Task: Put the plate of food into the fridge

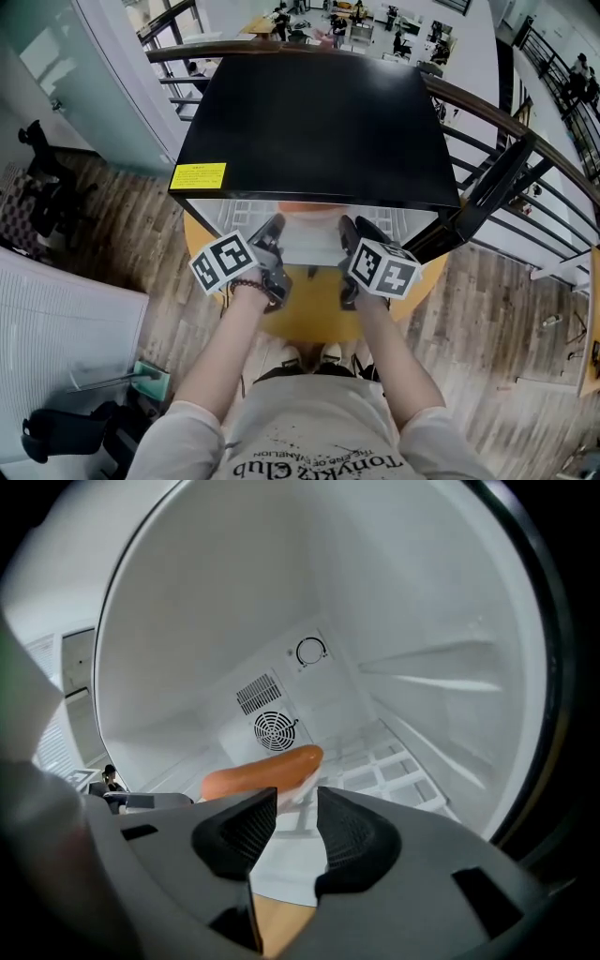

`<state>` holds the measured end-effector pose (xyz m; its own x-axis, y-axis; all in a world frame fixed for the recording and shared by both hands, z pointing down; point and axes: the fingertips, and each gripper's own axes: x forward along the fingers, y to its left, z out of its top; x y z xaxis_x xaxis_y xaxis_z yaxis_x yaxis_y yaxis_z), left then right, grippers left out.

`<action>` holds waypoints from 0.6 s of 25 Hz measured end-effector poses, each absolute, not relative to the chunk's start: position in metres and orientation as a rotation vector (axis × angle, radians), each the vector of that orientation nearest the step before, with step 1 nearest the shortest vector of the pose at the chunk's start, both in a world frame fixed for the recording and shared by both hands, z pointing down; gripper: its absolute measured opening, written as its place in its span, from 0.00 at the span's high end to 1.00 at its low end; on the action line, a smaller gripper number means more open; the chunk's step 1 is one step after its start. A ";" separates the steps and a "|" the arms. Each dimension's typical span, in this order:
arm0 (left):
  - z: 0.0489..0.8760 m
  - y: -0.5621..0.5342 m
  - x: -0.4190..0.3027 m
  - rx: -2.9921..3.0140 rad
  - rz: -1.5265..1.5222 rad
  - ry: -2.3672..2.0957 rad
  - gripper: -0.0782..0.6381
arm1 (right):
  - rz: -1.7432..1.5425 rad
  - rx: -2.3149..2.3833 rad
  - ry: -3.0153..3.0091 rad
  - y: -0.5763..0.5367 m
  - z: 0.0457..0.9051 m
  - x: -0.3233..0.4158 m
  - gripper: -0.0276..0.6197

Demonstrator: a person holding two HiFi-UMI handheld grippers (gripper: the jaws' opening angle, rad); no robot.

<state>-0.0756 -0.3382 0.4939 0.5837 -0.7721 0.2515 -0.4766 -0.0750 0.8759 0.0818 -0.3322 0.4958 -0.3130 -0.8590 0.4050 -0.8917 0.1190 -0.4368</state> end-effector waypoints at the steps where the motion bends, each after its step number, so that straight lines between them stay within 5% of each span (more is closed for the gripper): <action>1: 0.492 -0.338 -0.078 1.725 -0.341 -1.042 0.80 | 0.976 1.809 -2.319 -0.330 0.495 0.081 0.73; 8: 0.489 -0.319 -0.089 1.797 -0.287 -1.057 0.80 | 0.943 1.771 -2.382 -0.314 0.483 0.071 0.75; 15: 0.478 -0.283 -0.079 2.010 -0.112 -1.103 0.82 | 0.818 1.760 -2.404 -0.281 0.476 0.073 0.87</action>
<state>-0.0794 -0.2827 0.4778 0.6120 -0.7364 0.2883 -0.6631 -0.2791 0.6946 0.0726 -0.2809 0.4756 -0.3504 -0.8721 0.3416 -0.8994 0.2116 -0.3824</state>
